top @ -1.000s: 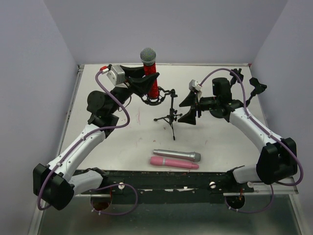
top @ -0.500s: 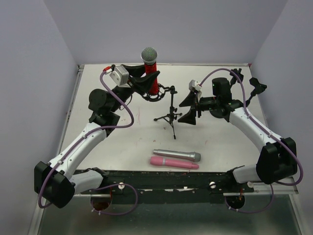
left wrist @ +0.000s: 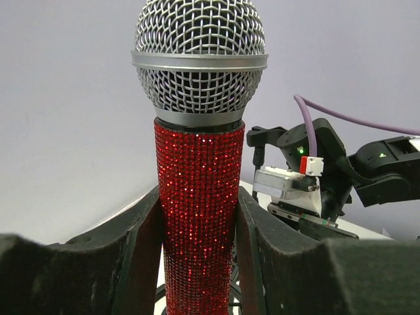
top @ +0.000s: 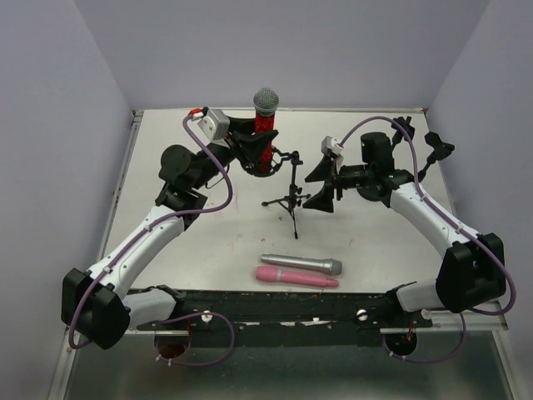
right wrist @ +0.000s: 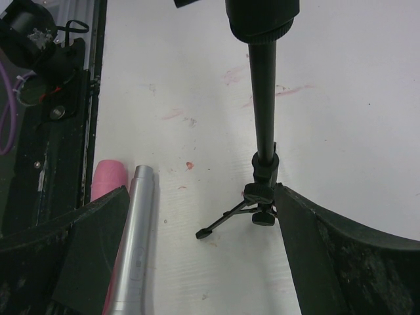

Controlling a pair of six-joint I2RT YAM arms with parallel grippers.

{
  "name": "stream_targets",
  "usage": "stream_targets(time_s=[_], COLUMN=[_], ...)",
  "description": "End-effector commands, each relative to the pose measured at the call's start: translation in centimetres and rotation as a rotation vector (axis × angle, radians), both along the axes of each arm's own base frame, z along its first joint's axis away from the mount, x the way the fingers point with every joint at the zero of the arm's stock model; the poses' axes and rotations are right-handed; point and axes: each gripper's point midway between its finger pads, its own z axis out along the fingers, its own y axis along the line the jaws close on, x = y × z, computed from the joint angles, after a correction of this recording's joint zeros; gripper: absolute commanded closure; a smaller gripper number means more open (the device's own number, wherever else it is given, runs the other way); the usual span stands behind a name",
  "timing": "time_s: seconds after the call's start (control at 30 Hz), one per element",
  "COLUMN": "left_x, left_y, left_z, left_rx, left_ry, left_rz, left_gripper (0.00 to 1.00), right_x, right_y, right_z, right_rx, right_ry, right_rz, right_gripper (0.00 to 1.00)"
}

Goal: Attach the microphones to the stand

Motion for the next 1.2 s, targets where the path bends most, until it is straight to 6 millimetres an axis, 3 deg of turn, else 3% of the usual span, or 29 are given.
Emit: stream_targets(time_s=[0.0,0.47,0.67,0.93,1.03,1.17], left_x=[0.6,1.8,1.4,0.8,1.0,1.1], left_y=[-0.7,-0.1,0.2,0.5,0.4,0.5], left_z=[-5.7,-9.1,-7.8,-4.6,-4.0,-3.2], left_rx=[0.055,0.095,0.087,0.077,0.089,0.101], left_ry=[0.195,0.251,0.260,0.267,0.286,0.292], left_rz=[-0.036,0.039,0.041,0.038,0.042,0.045], left_gripper=[1.00,1.00,0.63,0.26,0.16,0.12], right_x=[-0.1,-0.1,-0.1,-0.1,-0.1,-0.1], right_y=[0.0,0.0,-0.1,-0.1,-0.1,-0.1], right_z=[-0.5,-0.8,-0.9,-0.9,-0.9,-0.9], right_rx=[-0.001,-0.009,-0.012,-0.016,-0.015,-0.016], right_ry=[0.014,0.028,0.029,0.027,0.026,0.027], right_rz=[0.015,0.022,0.022,0.022,0.021,0.023], right_gripper=[0.00,0.00,0.00,0.00,0.00,0.00])
